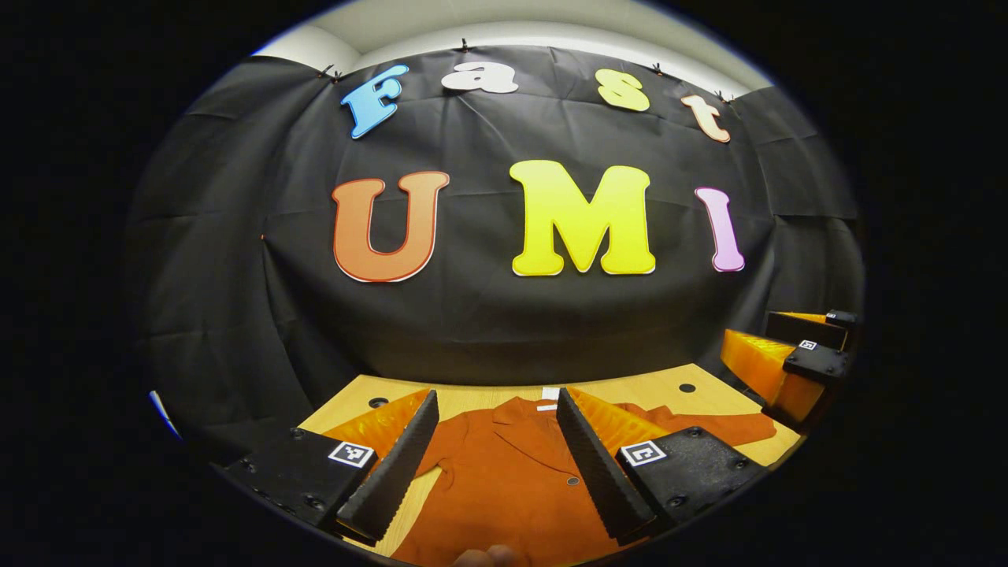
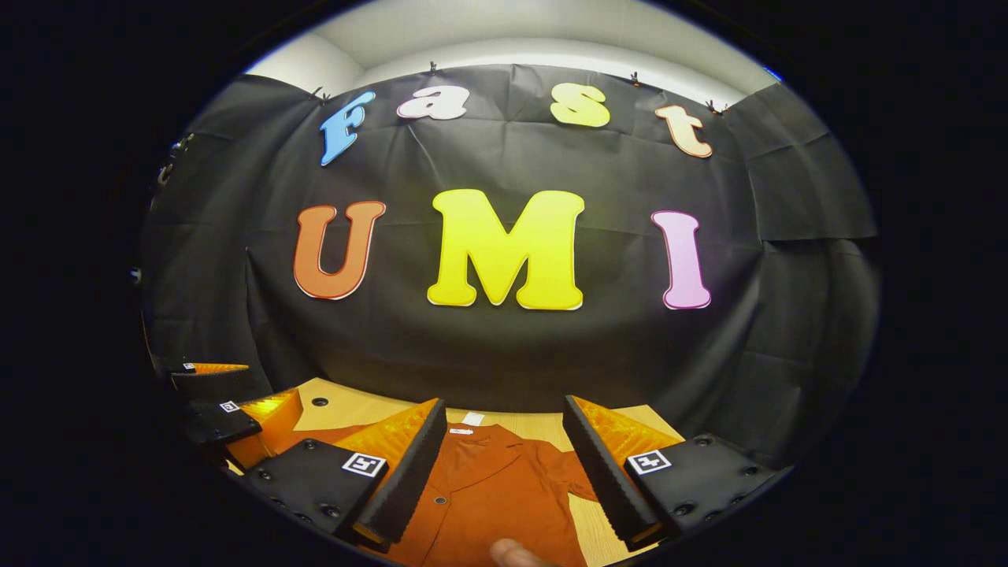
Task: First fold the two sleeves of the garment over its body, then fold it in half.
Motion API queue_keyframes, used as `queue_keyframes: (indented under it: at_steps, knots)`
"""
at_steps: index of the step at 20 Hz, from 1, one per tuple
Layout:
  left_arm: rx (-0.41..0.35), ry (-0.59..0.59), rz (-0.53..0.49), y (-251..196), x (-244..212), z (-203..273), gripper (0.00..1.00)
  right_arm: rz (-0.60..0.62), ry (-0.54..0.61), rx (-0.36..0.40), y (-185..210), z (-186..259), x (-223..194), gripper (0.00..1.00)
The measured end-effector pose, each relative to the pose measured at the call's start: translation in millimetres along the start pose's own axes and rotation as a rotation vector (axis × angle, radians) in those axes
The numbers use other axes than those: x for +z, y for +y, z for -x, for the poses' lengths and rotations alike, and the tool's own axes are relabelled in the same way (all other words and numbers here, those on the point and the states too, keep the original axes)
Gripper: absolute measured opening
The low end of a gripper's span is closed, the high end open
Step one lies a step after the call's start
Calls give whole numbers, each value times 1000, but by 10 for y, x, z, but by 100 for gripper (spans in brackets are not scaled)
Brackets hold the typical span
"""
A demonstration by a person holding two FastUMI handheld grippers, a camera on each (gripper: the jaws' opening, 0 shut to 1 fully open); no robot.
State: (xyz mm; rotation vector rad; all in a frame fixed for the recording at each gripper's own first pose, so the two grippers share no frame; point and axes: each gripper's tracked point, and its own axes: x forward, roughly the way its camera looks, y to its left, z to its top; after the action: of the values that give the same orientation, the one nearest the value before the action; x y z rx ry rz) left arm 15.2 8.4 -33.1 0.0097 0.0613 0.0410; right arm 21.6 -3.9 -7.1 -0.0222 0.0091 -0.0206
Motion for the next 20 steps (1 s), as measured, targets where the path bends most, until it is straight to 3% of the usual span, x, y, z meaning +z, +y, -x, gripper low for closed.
queue_keyframes:
  at_steps: [14, 20]
  knots:
    - [-7, 41, -3, -168, -126, 59, 98, -15, 78, -12, -249, -38, -275, 95]
    - [-32, 121, 3, -395, -350, 37, 98, -77, 156, -79, -728, -155, -567, 95]
